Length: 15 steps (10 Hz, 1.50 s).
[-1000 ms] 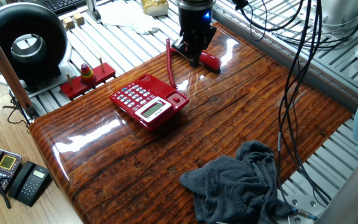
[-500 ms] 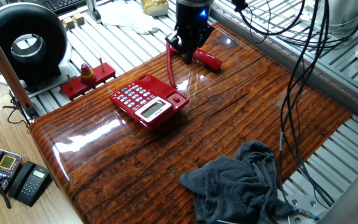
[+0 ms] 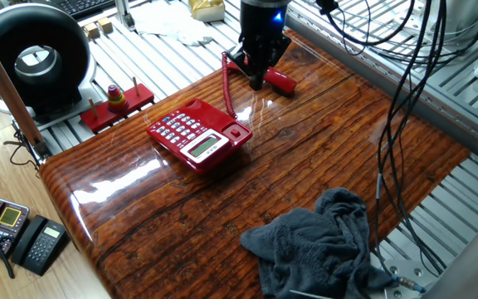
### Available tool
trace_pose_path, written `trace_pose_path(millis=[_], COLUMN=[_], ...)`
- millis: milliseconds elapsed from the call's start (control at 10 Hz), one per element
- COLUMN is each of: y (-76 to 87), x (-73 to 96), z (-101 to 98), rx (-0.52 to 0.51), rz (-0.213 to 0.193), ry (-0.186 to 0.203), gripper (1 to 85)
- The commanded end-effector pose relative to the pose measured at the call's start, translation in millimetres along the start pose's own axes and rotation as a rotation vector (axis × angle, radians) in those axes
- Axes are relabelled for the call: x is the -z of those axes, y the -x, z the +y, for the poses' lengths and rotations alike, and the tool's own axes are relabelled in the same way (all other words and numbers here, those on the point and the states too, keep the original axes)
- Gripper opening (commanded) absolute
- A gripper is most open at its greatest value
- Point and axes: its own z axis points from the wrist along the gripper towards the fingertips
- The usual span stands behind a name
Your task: Place the handset of the telephone on the corresponding phone cradle
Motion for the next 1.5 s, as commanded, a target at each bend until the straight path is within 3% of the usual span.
trace_pose_path(millis=[0, 100, 300, 500, 900, 1100, 1400], y=[-2.3, -4.0, -4.8, -2.4, -8.4, -13.9, -13.5], x=[-7.2, -8.2, -8.3, -9.8, -19.3, -21.0, -23.2], z=[-6.0, -5.4, -9.3, -25.6, -31.9, -46.9, -44.4], rx=[0.049, 0.046, 0.053, 0.087, 0.103, 0.104, 0.101], rz=[-0.012, -0.011, -0.007, -0.011, -0.019, -0.008, -0.018], ry=[0.029, 0.042, 0.028, -0.035, 0.021, -0.016, 0.004], gripper=[1.0, 1.0, 1.0, 1.0, 1.0, 1.0, 1.0])
